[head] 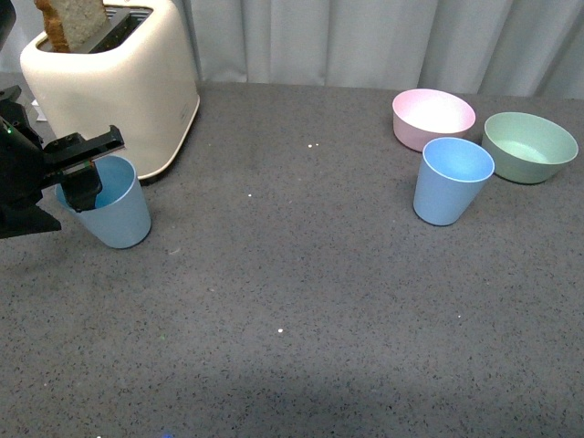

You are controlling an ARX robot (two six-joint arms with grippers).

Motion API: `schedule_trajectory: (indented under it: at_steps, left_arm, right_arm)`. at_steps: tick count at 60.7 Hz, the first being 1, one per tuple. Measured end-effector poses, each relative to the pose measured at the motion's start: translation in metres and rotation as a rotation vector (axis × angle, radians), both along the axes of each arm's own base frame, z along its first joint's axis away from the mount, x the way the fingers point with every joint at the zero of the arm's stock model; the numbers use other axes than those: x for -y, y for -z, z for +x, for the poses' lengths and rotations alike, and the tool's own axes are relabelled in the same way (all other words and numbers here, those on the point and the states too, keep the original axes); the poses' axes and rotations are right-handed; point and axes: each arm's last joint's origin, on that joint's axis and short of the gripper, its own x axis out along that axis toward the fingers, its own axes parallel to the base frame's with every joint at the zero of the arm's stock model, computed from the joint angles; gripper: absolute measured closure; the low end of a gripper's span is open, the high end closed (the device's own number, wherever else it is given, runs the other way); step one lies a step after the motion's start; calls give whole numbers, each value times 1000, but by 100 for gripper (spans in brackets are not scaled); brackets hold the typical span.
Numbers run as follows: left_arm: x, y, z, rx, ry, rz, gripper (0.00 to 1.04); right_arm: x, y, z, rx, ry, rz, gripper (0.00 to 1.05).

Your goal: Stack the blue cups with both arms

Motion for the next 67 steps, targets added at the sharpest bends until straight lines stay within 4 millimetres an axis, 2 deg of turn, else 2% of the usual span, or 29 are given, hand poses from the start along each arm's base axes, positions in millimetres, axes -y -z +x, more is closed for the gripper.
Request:
schedule_trajectory:
  at_steps: [2, 10, 19, 24, 34, 44, 49, 57, 67]
  left_arm:
    - [0, 0, 0, 1, -1, -4, 72]
    - [2, -11, 0, 32, 0, -33, 102]
    - [17, -23, 1, 56, 36, -37, 101]
    - [33, -28, 5, 66, 73, -39, 101]
    - [78, -32, 15, 72, 155, -48, 101]
    - [127, -24, 22, 47, 223, -47, 101]
    - [145, -19, 24, 29, 243, -44, 101]
    - [163, -15, 29, 18, 255, -41, 101]
    - [169, -18, 36, 31, 251, -26, 101]
  right_arm:
    - [0, 0, 0, 0, 0, 0, 10]
    - [0, 0, 0, 0, 0, 0, 10]
    - [0, 0, 0, 0, 0, 0, 10]
    - [0, 0, 0, 0, 0, 0, 10]
    - [0, 0, 0, 0, 0, 0, 10]
    - [0, 0, 0, 0, 0, 0, 10]
    - [0, 0, 0, 0, 0, 0, 10]
    - [0, 0, 0, 0, 0, 0, 10]
    - [0, 0, 0, 0, 0, 0, 10]
